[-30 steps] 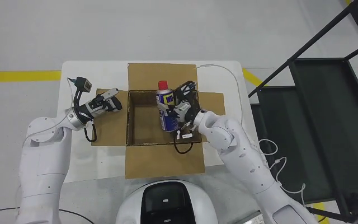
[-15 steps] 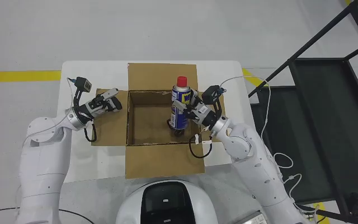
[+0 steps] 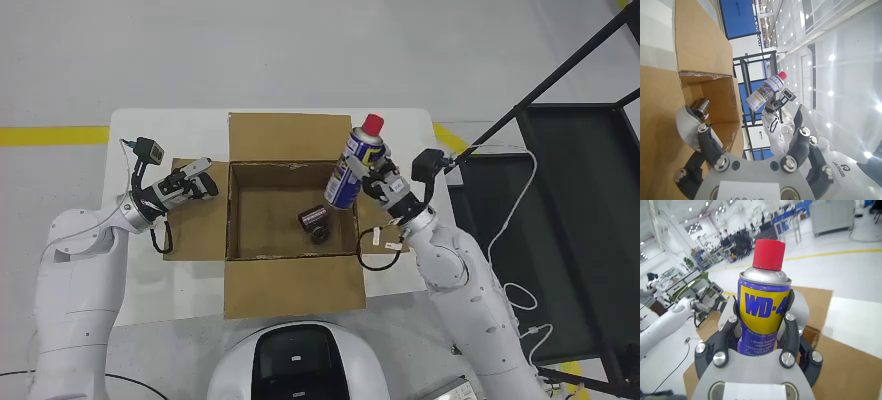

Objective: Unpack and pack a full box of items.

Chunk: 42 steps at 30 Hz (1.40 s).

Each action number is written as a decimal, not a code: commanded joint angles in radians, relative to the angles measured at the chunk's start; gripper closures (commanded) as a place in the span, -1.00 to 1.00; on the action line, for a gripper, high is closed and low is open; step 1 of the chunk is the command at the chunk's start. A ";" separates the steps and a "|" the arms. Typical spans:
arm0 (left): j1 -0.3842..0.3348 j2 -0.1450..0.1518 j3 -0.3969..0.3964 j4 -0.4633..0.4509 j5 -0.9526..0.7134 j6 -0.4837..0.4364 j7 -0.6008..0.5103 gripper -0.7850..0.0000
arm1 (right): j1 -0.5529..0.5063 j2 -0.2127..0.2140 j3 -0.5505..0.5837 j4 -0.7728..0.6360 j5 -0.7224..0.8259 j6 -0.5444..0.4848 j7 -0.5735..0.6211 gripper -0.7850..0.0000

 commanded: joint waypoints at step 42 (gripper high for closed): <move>0.000 0.000 0.000 0.000 0.000 0.000 0.000 -1.00 | -0.004 -0.001 0.158 0.563 -0.431 0.253 -0.760 1.00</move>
